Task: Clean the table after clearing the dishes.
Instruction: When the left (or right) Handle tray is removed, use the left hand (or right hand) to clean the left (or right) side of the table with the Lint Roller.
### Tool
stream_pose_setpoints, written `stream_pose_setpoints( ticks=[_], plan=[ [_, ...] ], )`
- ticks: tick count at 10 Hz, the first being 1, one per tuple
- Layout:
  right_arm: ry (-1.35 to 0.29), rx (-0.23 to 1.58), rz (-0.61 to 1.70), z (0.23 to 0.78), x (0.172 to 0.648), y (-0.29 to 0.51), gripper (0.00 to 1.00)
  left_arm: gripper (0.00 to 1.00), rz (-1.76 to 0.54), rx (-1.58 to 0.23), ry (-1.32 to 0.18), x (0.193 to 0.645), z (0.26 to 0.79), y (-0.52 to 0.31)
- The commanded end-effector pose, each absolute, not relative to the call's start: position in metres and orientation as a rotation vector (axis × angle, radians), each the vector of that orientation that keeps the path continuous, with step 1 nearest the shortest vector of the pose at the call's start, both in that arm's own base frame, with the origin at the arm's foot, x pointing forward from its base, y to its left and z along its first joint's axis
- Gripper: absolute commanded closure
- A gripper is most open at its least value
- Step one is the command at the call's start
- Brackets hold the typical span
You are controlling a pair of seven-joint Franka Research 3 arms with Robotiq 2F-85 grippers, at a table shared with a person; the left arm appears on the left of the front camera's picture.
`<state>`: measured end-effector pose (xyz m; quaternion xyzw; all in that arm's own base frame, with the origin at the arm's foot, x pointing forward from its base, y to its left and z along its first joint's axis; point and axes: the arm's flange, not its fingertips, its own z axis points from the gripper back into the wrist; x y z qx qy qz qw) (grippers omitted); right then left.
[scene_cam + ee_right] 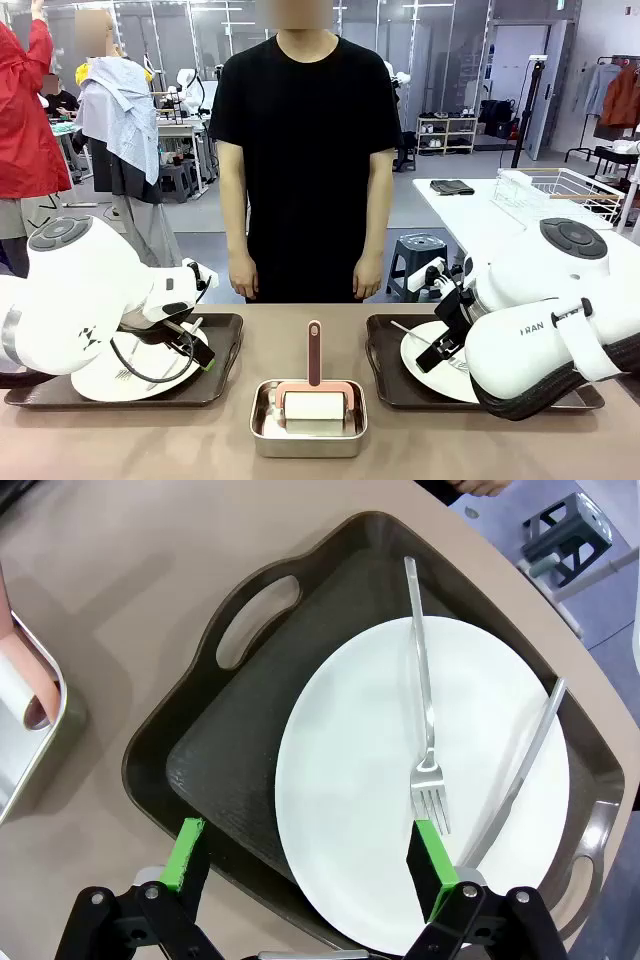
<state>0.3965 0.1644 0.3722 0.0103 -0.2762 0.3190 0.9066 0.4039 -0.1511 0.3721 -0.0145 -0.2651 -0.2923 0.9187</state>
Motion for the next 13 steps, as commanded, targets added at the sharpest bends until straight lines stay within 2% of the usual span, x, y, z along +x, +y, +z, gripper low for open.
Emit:
stream_pose_setpoints(
  ticks=[1, 9, 10, 12, 13],
  plan=[
    [-0.57, 0.021, 0.658, 0.372, 0.396, 0.164, 0.0, 0.0, -0.601, -0.03, -0.545, 0.404, 0.372, -0.151],
    [-0.57, 0.021, 0.659, 0.372, 0.397, 0.164, 0.0, 0.0, -0.602, -0.03, -0.545, 0.404, 0.372, -0.151],
    [-0.563, 0.06, 0.645, 0.389, 0.414, 0.159, 0.0, 0.0, -0.583, -0.098, -0.534, 0.418, 0.39, -0.145],
    [-0.529, 0.159, 0.636, 0.425, 0.449, 0.145, 0.0, 0.0, -0.572, -0.109, -0.481, 0.444, 0.426, -0.124],
    [-0.525, 0.167, 0.57, 0.443, 0.467, 0.134, 0.0, 0.0, -0.566, -0.194, -0.478, 0.454, 0.446, -0.114]
  ],
)
